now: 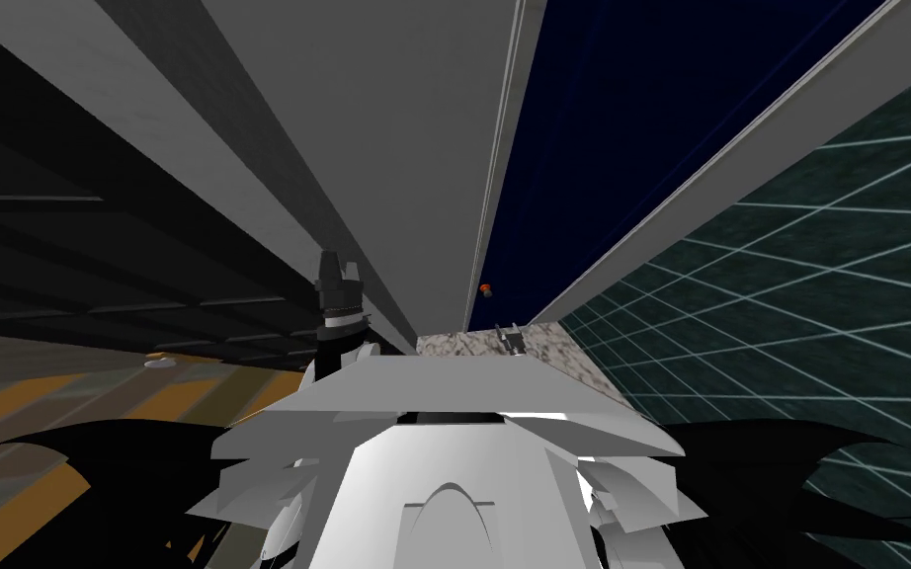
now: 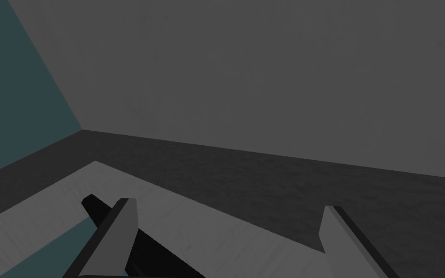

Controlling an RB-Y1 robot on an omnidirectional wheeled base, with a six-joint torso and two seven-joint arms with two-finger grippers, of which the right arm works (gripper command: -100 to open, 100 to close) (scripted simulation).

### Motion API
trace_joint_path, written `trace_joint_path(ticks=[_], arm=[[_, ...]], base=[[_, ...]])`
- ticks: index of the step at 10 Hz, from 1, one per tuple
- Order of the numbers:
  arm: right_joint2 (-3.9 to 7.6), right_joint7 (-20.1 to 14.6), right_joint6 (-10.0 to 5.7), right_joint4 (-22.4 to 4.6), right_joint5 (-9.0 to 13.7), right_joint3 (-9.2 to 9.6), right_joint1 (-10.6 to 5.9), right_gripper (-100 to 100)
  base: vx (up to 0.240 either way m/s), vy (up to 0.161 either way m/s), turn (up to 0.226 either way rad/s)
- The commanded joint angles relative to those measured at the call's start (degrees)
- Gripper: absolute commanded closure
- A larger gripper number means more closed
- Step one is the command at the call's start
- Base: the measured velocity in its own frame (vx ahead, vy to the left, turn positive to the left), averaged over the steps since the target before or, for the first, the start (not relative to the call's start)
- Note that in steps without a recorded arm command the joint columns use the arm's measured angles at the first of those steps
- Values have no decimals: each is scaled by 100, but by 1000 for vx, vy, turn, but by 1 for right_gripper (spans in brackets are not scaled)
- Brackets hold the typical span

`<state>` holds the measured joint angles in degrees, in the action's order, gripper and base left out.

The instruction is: Pull the door open

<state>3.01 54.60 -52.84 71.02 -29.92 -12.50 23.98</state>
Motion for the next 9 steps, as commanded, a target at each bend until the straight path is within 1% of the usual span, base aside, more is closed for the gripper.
trace_joint_path(ticks=[1, 3, 4, 7, 8, 9], arm=[[-17, 139, -106, -190, -54, -49, -13, -100], [-50, 283, -166, -350, -140, -91, -24, -100], [-79, 385, -209, -464, -201, -121, -32, -100], [-138, 573, -287, -674, -315, -176, -46, -100], [-134, 531, -268, -610, -296, -159, -20, -100], [-57, 556, -226, -655, -294, -167, -89, -100]], base=[[151, -3, -5], [125, -8, -5], [180, 1, -16], [191, -2, -11], [72, -9, 1], [21, -45, 229]])
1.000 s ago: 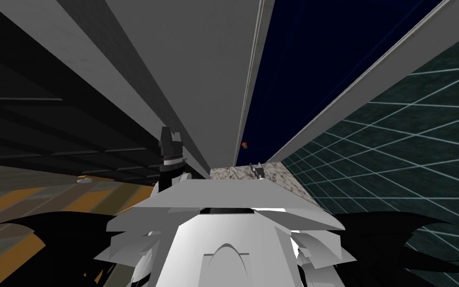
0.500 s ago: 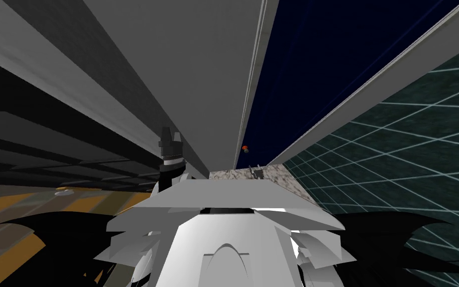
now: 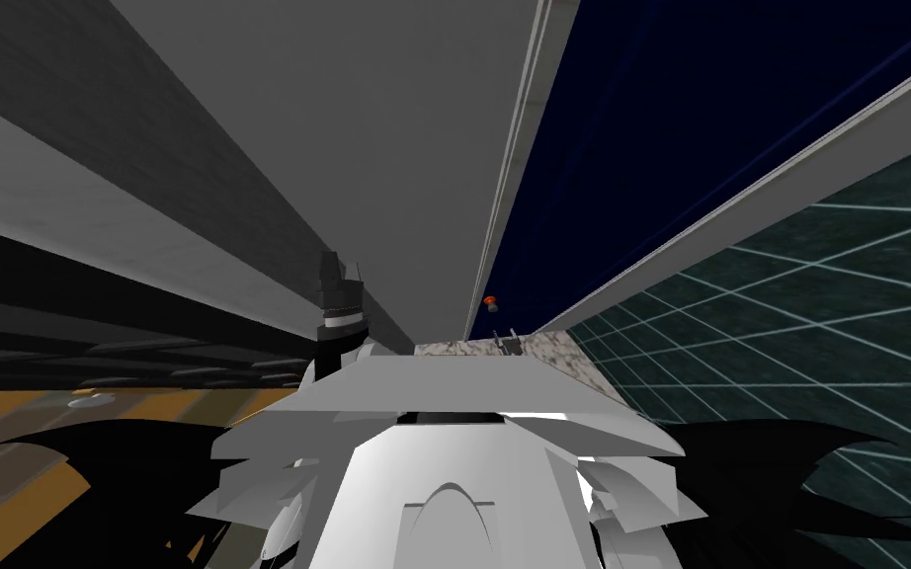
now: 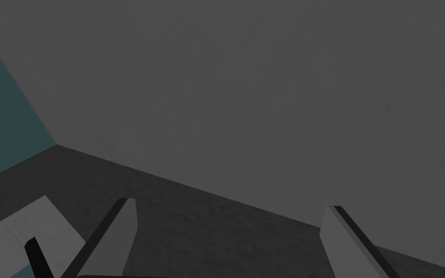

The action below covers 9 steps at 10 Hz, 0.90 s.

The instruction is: Pull the door open

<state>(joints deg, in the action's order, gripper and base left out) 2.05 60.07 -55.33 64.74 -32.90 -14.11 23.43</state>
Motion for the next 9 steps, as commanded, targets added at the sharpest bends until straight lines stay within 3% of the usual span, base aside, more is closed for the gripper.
trace_joint_path(ticks=[1, 7, 9], arm=[[75, 31, 124, -94, 13, -16, -163, -100], [-22, 53, 228, -163, 22, -26, -296, -100], [-31, 47, 238, -144, 20, -22, -293, -100]], base=[[123, -63, 235], [200, 22, -46], [113, 30, 2]])
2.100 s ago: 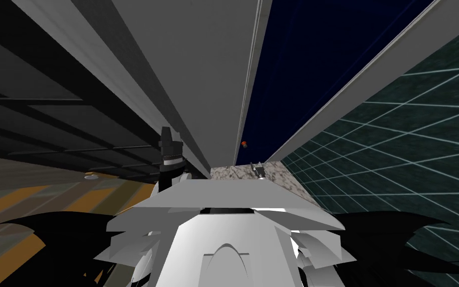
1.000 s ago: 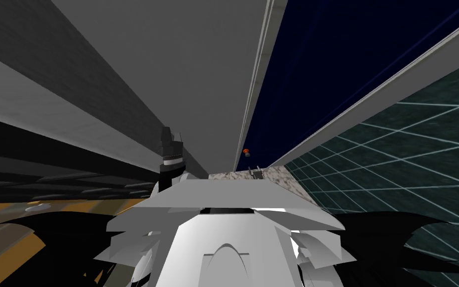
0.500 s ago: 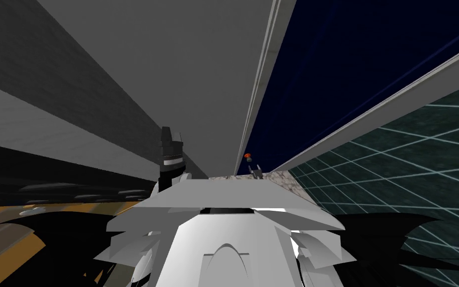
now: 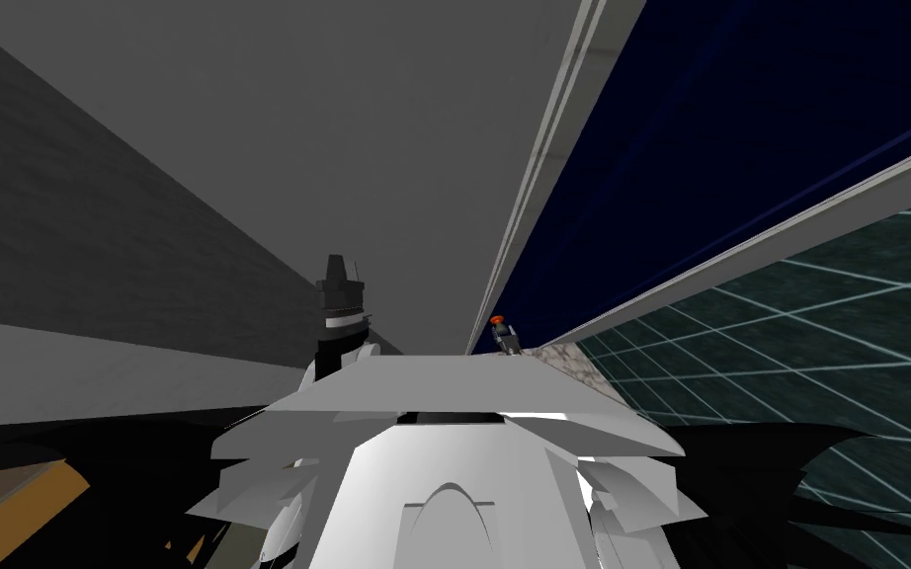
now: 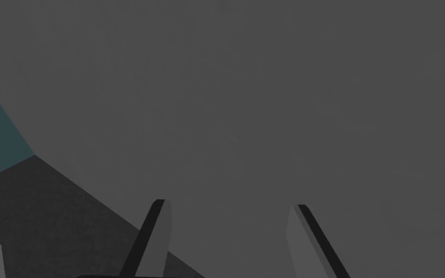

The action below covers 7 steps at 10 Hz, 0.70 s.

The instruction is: Pull the door open

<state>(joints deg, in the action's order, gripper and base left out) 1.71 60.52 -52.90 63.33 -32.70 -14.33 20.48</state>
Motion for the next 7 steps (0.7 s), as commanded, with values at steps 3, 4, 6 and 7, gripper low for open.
trace_joint_path(ticks=[3, 4, 6, 7], arm=[[2, 2, -6, -3, 0, -1, 2, 100], [2, 2, -6, -3, 0, -1, 2, 100], [2, 2, -6, -3, 0, -1, 2, 100], [26, -221, -5, -36, 78, 38, -32, 100]], base=[[-17, 0, 2], [0, 0, 0], [0, 0, 0], [-44, -14, 66]])
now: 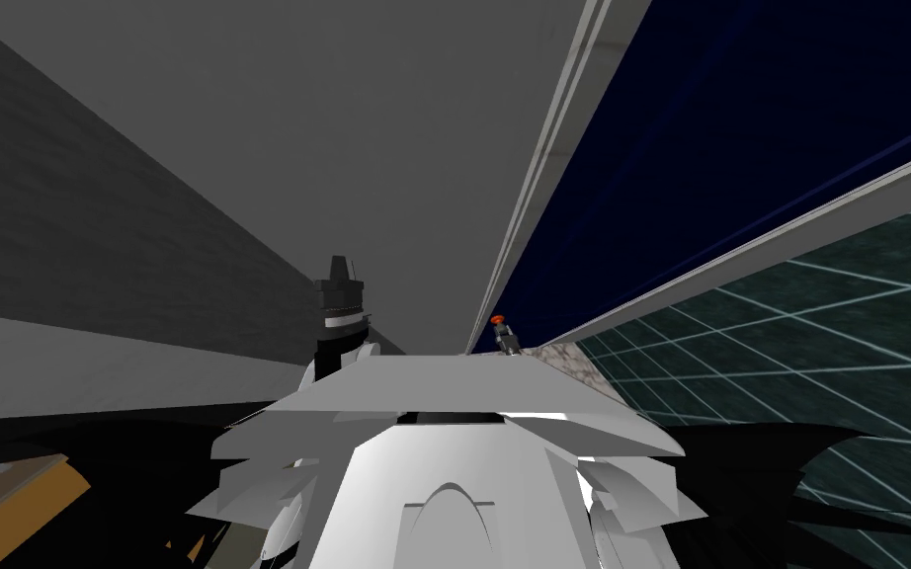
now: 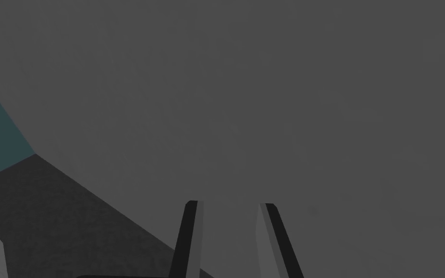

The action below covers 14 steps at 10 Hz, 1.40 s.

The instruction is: Pull the door open

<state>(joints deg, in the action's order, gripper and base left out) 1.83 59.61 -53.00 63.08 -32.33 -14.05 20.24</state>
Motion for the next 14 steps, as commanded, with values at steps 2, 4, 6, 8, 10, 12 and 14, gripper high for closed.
trace_joint_path(ticks=[2, 4, 6, 8, 10, 12, 14], arm=[[38, -303, 10, -37, 106, 29, -30, 100], [74, -570, 16, -77, 210, 58, -66, 100], [110, -836, 23, -117, 314, 87, -101, 100], [156, -1172, 31, -173, 458, 127, -150, 100], [179, -1373, 36, -202, 533, 148, -175, 100], [226, -1721, 45, -260, 683, 190, -226, 100], [253, -1953, 51, -297, 776, 216, -258, 100]], base=[[-72, -36, 59], [-73, -15, 55], [-73, -15, 52], [-76, -17, 73], [-81, -11, 50], [-63, -13, 65], [-73, -14, 64]])
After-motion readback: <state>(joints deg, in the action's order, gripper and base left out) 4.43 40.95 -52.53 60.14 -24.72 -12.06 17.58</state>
